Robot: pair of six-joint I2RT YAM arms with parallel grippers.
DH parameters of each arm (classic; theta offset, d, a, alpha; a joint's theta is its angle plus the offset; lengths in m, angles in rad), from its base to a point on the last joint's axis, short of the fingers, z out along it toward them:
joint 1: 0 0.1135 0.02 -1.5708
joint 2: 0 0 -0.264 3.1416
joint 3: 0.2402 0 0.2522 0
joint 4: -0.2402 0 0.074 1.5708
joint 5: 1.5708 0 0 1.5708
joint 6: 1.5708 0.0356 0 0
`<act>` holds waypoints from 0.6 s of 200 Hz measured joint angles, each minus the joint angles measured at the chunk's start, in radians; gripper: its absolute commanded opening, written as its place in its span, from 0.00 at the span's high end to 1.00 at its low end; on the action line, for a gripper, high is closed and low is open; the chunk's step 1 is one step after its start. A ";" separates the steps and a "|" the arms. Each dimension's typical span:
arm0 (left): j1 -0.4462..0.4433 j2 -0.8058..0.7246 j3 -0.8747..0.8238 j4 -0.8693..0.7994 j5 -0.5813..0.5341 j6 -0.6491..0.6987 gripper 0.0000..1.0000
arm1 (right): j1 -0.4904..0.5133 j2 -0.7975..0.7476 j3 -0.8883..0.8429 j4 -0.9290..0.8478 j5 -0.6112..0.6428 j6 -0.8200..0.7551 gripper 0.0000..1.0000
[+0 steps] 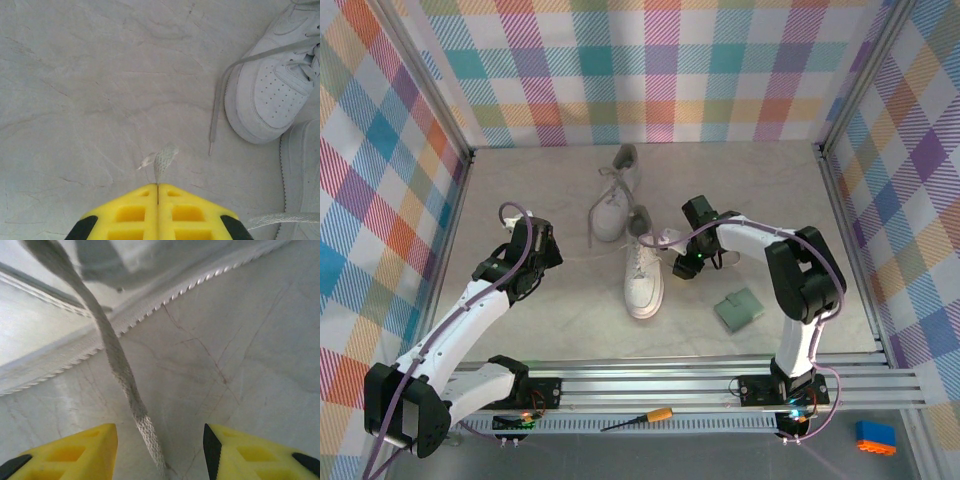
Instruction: Tie the shoes
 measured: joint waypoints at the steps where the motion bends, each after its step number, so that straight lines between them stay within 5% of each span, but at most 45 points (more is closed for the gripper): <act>1: 0.000 0.000 0.000 0.000 0.000 0.000 1.00 | 0.000 0.003 0.000 0.000 0.000 0.000 0.52; 33: 0.000 0.000 0.000 0.000 0.000 0.000 1.00 | 0.005 0.020 0.006 0.010 0.008 -0.008 0.57; 74: 0.000 0.000 0.000 0.000 0.000 0.000 1.00 | 0.020 0.019 0.003 0.005 0.001 -0.010 1.00; 120: 0.000 -0.001 0.000 -0.007 0.005 -0.001 1.00 | 0.031 -0.099 -0.089 0.023 -0.025 0.141 1.00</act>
